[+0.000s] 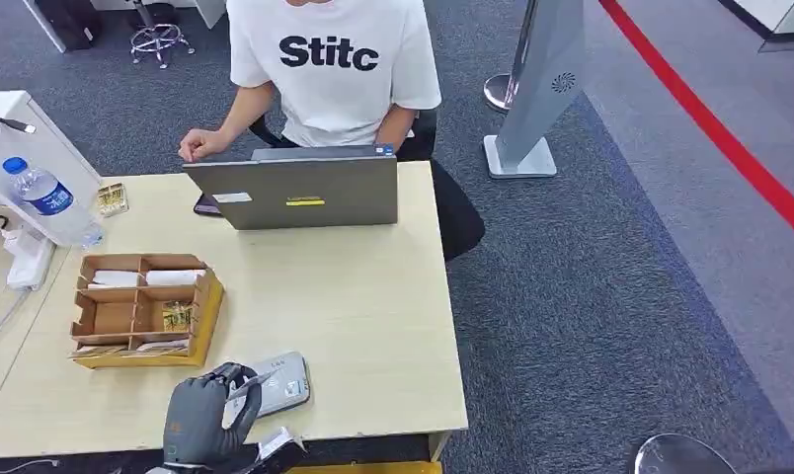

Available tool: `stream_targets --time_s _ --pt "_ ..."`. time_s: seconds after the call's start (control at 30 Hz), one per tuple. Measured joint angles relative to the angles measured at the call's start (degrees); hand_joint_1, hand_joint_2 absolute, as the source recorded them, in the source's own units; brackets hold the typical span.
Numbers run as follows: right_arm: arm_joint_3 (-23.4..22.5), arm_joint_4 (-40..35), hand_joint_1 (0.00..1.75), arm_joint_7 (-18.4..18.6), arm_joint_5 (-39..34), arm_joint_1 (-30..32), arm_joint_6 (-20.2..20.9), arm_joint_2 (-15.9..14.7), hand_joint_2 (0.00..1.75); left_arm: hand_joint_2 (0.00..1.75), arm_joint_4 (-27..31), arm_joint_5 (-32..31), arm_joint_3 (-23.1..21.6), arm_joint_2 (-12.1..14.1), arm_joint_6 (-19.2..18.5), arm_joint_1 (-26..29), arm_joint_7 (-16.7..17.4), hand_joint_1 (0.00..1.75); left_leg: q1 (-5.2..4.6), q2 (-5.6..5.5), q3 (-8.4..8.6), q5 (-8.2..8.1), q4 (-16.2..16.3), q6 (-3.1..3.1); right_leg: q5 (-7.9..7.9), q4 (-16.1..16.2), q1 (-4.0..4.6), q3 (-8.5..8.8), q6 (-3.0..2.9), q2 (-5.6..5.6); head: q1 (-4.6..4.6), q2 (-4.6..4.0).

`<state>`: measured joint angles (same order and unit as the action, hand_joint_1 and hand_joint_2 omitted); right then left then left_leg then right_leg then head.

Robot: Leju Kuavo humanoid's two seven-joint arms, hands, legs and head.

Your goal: Pass the card to the sensor for recognition and then transmit it.

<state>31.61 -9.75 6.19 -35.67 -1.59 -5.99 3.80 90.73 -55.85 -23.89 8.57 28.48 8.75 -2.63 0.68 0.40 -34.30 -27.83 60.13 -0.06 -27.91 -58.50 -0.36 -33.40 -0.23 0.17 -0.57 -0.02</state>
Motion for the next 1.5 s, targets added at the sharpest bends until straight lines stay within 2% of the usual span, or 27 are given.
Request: stream_targets --time_s 0.13,0.57,0.8,0.93,1.07,1.5 --pt "0.0 0.04 0.0 0.3 0.04 0.02 -0.15 0.0 1.75 1.75 -0.78 2.03 2.25 -0.28 0.7 0.59 1.49 1.75 0.0 0.0 0.0 0.0 0.0 0.0 0.0 0.0 0.0 0.0 0.0 0.0 0.0 0.02" --pt "0.0 0.07 0.0 0.42 0.87 0.01 -0.18 0.0 1.75 1.75 -2.99 4.74 7.37 -1.97 0.26 1.63 0.75 1.75 0.0 -0.01 0.01 0.0 0.0 0.0 0.0 0.0 0.0 0.01 0.0 -0.02 0.0 0.0" --pt "0.0 0.07 0.0 0.48 0.9 0.0 -0.15 0.0 1.75 1.75 -4.09 6.01 8.02 -2.49 -1.73 1.8 0.94 1.75 0.0 -0.02 0.01 0.0 0.0 0.0 0.0 0.01 0.0 0.01 0.0 -0.03 0.0 0.0" --pt "0.0 0.07 0.0 0.5 0.94 0.0 -0.13 0.0 1.75 1.75 -6.03 7.52 8.24 -2.78 -2.75 1.69 -0.17 1.75 0.0 -0.02 0.02 0.0 0.0 0.0 0.0 0.01 0.0 0.01 0.0 -0.03 0.02 0.0" --pt "0.0 0.07 0.0 0.63 0.96 -0.02 -0.13 0.0 1.75 1.75 -7.56 8.24 8.35 -2.99 -2.71 1.0 -1.24 1.75 0.0 -0.06 0.04 0.0 0.0 0.0 -0.01 0.0 0.0 0.06 0.0 -0.1 0.02 0.0" --pt "0.0 0.07 0.0 0.66 0.98 -0.02 -0.15 0.0 1.75 1.75 -8.7 9.64 8.39 -3.04 -3.15 0.66 -1.66 1.75 0.0 -0.07 0.12 0.0 -0.01 0.0 0.0 0.01 0.0 0.16 0.0 -0.11 0.0 0.0"
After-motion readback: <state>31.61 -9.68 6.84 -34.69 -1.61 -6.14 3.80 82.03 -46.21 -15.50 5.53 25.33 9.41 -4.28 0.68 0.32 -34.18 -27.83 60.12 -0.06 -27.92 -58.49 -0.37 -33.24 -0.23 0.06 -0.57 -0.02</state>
